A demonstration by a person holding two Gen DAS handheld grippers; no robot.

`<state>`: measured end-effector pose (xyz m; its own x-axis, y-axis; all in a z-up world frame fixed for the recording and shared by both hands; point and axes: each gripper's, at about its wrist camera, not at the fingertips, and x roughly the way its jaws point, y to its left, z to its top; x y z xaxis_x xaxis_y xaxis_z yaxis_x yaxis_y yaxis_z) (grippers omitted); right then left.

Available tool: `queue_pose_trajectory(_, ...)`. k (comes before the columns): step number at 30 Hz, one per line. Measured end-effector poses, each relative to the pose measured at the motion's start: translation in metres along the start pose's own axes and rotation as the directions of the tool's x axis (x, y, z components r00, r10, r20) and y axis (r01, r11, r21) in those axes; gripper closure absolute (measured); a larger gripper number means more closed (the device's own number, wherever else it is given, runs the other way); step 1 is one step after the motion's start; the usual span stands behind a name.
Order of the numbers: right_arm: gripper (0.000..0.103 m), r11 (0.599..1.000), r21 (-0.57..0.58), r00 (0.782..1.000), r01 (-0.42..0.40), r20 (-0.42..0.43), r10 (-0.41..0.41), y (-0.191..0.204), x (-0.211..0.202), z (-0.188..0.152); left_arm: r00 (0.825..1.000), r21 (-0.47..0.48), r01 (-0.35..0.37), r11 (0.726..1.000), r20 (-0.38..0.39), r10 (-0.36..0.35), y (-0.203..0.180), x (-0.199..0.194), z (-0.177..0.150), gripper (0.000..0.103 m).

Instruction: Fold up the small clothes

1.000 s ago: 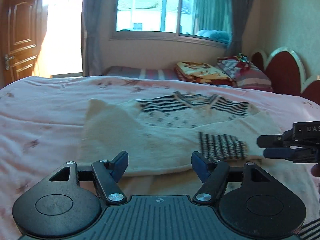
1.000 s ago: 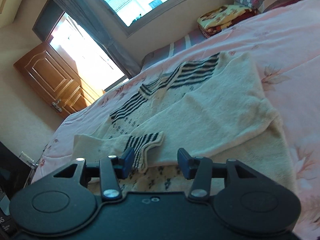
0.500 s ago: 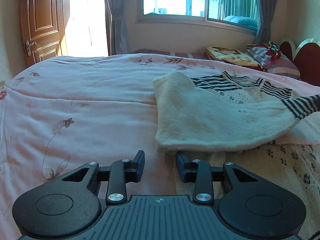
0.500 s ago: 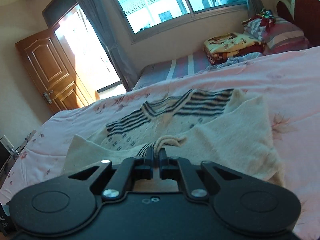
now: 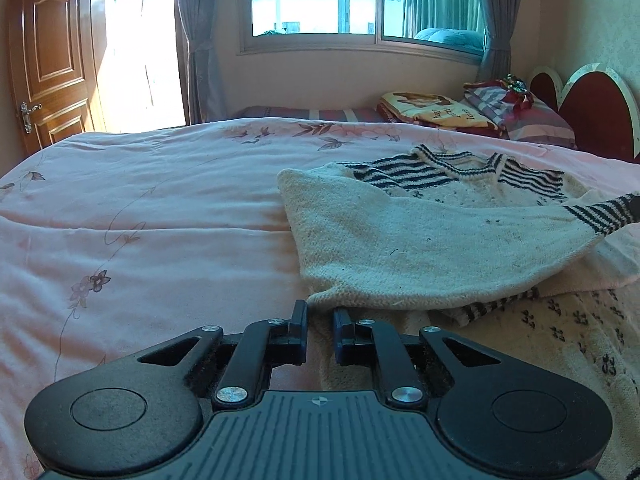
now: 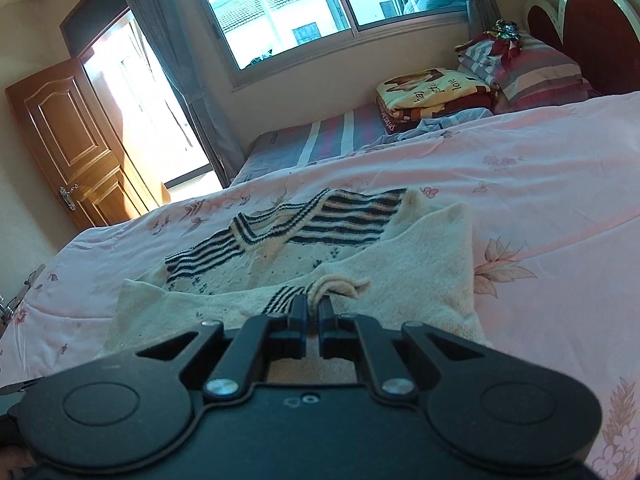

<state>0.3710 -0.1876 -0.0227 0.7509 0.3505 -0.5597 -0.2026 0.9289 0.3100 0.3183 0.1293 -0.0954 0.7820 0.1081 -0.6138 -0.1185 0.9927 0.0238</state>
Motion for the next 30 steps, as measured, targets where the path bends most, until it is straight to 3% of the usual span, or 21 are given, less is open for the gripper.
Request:
queue_pose_trajectory(11,0.097,0.999,0.025,0.995,0.047,-0.095,-0.045,-0.024,0.021,-0.019,0.999,0.026,0.019,0.999,-0.037,-0.018,0.002,-0.005,-0.011,0.098)
queue_pose_trajectory(14,0.097,0.998,0.030,0.993,0.046,-0.112,-0.042,-0.028,0.026,-0.027,0.999,-0.014,0.015,1.000,-0.042,-0.015,0.015,-0.016,-0.011,0.098)
queue_pose_trajectory(16,0.096,0.999,0.034,0.994,0.039,-0.107,-0.035,-0.028,0.025,-0.028,1.000,-0.055,0.003,0.998,0.005,-0.003,0.024,-0.027,-0.007,0.098)
queue_pose_trajectory(20,0.096,0.999,0.022,0.994,0.035,-0.105,-0.033,-0.029,0.025,-0.027,0.994,-0.097,0.099,0.990,0.064,-0.093,0.016,-0.028,0.009,0.098)
queue_pose_trajectory(23,0.096,0.999,0.021,0.994,0.036,-0.106,-0.034,-0.029,0.025,-0.027,0.992,-0.079,0.120,0.990,0.033,-0.118,-0.002,-0.008,0.014,0.098)
queue_pose_trajectory(26,0.096,0.999,0.015,0.993,0.036,-0.110,-0.034,-0.029,0.025,-0.027,0.993,-0.131,0.094,0.987,-0.052,-0.102,-0.003,0.011,0.002,0.098)
queue_pose_trajectory(30,0.096,0.999,0.006,0.993,0.033,-0.113,-0.032,-0.030,0.025,-0.028,0.990,-0.213,0.129,0.968,-0.023,-0.137,0.007,0.008,-0.012,0.098)
